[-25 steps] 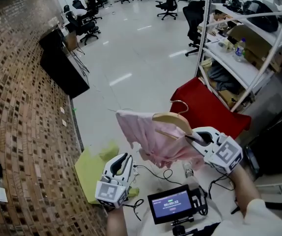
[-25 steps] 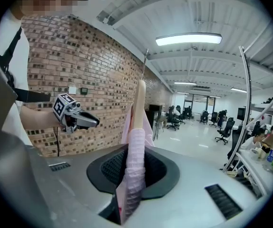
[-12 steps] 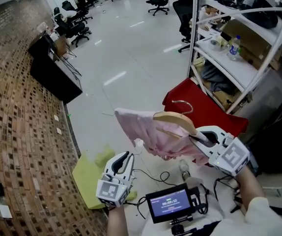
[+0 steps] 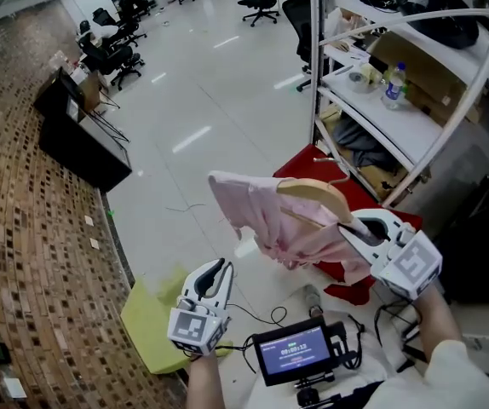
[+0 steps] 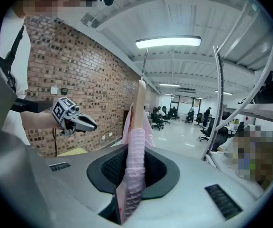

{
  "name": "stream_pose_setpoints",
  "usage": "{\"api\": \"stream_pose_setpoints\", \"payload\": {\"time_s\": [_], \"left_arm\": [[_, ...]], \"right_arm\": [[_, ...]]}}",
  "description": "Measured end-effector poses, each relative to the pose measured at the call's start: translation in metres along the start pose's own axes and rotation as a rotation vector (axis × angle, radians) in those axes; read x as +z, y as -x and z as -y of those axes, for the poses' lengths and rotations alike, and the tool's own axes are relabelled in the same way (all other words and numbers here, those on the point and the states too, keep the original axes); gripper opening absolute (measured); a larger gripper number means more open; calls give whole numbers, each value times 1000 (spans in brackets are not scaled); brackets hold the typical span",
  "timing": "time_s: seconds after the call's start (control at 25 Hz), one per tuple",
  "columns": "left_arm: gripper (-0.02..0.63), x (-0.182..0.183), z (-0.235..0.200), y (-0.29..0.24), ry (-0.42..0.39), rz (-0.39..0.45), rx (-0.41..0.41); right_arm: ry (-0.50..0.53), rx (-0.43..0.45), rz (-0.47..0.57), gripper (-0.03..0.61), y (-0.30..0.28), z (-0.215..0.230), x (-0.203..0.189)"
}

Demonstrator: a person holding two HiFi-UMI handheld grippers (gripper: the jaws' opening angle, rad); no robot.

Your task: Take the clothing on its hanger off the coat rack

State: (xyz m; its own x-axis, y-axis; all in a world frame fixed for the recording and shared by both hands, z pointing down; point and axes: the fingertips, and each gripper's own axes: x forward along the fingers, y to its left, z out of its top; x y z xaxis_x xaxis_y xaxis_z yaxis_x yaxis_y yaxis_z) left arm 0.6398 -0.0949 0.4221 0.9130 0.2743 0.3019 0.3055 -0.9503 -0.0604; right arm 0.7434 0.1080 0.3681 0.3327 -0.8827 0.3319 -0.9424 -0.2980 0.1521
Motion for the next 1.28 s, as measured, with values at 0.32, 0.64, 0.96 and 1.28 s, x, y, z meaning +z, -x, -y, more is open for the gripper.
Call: {"api": "stream_pose_setpoints", "payload": {"time_s": [0.32, 0.64, 0.96, 1.28], "left_arm": [[55, 16, 12, -49, -9, 0, -41], [55, 36, 20, -118, 3, -30, -56], [57, 46, 40, -190, -1, -65, -81], [57, 35, 53, -214, -20, -95, -109]], "right_arm": [[-37, -106, 28, 48, 16, 67, -9], [-96, -203, 9, 48, 41, 177, -46], [-177, -304, 4, 48, 70, 292, -91], [-196, -394, -59, 48, 84, 338, -136]]}}
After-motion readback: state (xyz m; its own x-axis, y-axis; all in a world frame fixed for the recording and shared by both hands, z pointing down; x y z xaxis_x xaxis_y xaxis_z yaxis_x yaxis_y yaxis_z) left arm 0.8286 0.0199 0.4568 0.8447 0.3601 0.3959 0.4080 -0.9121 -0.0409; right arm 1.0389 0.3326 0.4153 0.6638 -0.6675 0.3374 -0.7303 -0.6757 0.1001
